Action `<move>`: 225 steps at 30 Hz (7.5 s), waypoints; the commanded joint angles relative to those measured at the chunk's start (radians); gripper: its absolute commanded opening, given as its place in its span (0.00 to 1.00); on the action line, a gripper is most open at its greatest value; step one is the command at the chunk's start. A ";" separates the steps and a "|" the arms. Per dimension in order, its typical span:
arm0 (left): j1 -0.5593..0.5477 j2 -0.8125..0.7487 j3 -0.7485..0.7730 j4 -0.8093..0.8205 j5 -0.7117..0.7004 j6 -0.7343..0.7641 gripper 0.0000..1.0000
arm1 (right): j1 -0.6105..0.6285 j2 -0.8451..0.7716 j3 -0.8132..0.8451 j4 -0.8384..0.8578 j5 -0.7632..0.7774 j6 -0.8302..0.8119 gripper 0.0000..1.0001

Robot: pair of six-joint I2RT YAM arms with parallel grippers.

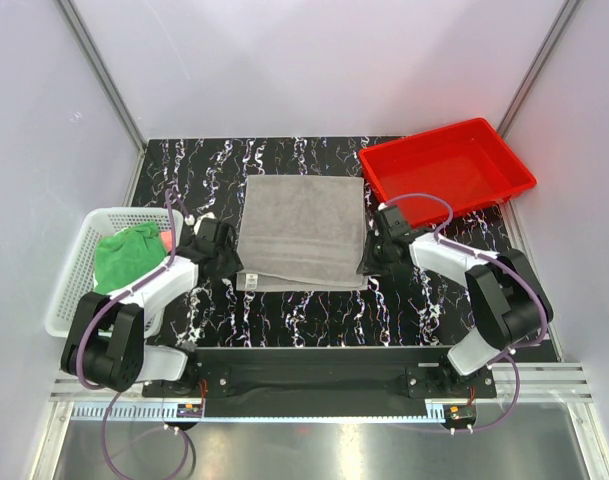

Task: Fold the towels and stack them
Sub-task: Fold the towel

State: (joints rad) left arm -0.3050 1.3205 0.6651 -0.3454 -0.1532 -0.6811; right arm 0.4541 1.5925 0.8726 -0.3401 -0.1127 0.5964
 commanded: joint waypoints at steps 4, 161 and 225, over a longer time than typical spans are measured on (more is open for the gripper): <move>0.003 0.011 -0.009 0.028 -0.009 0.005 0.38 | 0.031 0.032 -0.012 0.046 0.044 0.017 0.27; -0.089 -0.127 -0.056 -0.046 0.084 -0.043 0.00 | 0.106 -0.066 0.025 -0.165 0.203 -0.078 0.00; -0.309 -0.497 -0.277 -0.162 0.162 -0.225 0.00 | 0.104 -0.269 -0.147 -0.205 0.168 0.040 0.16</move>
State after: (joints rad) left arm -0.6086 0.8032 0.3466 -0.5652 0.0216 -0.9131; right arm 0.5518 1.2984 0.6689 -0.5613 0.0639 0.6407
